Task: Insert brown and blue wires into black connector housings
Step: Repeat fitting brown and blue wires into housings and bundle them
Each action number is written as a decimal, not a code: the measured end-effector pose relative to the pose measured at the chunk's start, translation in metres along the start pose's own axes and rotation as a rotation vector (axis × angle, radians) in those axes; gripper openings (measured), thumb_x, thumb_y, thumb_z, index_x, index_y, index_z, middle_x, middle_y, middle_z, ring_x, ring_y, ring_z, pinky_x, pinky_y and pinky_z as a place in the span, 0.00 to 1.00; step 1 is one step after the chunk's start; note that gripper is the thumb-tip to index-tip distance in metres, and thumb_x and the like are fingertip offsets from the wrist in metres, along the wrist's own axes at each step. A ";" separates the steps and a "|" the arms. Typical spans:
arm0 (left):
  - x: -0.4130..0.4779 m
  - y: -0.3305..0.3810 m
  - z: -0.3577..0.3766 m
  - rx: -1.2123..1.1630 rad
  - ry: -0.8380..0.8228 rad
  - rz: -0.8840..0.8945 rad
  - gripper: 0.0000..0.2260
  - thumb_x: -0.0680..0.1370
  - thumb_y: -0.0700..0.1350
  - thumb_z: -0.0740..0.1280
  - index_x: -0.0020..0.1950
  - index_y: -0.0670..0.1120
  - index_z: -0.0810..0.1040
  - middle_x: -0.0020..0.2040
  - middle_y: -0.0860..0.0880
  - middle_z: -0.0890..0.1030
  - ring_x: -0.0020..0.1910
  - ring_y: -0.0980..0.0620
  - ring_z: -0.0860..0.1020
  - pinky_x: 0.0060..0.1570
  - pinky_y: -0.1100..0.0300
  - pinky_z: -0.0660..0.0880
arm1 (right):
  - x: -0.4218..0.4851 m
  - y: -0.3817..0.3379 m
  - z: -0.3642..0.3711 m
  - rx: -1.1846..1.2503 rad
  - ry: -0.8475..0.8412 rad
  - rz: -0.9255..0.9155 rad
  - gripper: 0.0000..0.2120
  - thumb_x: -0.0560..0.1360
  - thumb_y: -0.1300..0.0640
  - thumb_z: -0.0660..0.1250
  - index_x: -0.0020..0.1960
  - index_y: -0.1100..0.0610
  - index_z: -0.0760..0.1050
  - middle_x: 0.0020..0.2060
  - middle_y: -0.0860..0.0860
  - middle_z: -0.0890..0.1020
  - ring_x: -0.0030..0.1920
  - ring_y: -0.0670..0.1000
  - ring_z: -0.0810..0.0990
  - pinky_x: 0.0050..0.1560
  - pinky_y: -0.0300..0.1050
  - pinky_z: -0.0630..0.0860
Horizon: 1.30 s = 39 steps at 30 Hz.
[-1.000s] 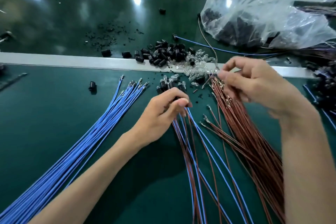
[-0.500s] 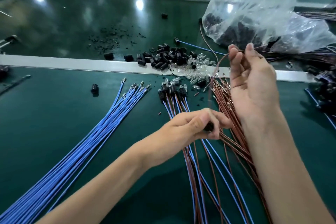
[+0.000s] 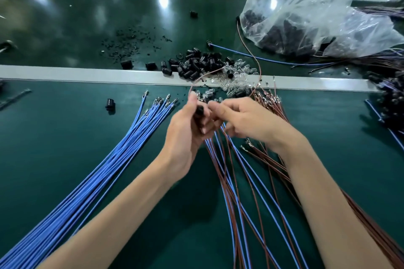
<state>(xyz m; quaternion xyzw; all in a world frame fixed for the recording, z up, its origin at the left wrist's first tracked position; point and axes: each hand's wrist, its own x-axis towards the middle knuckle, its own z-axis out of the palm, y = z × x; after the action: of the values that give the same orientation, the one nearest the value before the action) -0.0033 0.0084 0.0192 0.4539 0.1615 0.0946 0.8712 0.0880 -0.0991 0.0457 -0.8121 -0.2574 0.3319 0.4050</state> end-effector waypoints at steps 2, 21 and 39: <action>0.005 0.005 -0.004 -0.059 0.061 0.059 0.18 0.80 0.54 0.54 0.34 0.48 0.71 0.28 0.53 0.69 0.27 0.56 0.67 0.28 0.66 0.69 | -0.005 -0.001 0.002 -0.026 -0.216 -0.004 0.21 0.71 0.37 0.66 0.44 0.57 0.80 0.37 0.50 0.85 0.29 0.43 0.74 0.30 0.32 0.69; 0.010 0.013 -0.013 0.039 0.142 0.104 0.15 0.83 0.50 0.52 0.40 0.48 0.71 0.41 0.55 0.79 0.36 0.59 0.75 0.37 0.64 0.70 | -0.009 -0.003 0.030 0.070 -0.459 -0.161 0.07 0.79 0.63 0.61 0.44 0.62 0.75 0.32 0.52 0.80 0.26 0.47 0.76 0.28 0.35 0.73; 0.019 0.028 -0.042 0.562 -0.365 -0.028 0.12 0.78 0.50 0.59 0.39 0.47 0.76 0.38 0.49 0.80 0.38 0.50 0.75 0.45 0.55 0.71 | 0.018 0.014 0.019 0.392 0.223 -0.319 0.07 0.78 0.67 0.63 0.47 0.57 0.77 0.38 0.51 0.81 0.36 0.44 0.81 0.40 0.35 0.77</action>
<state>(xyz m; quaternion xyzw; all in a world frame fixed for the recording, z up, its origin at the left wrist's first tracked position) -0.0018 0.0620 0.0166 0.6838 0.0289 -0.0482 0.7275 0.0876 -0.0857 0.0197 -0.6990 -0.2665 0.2160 0.6275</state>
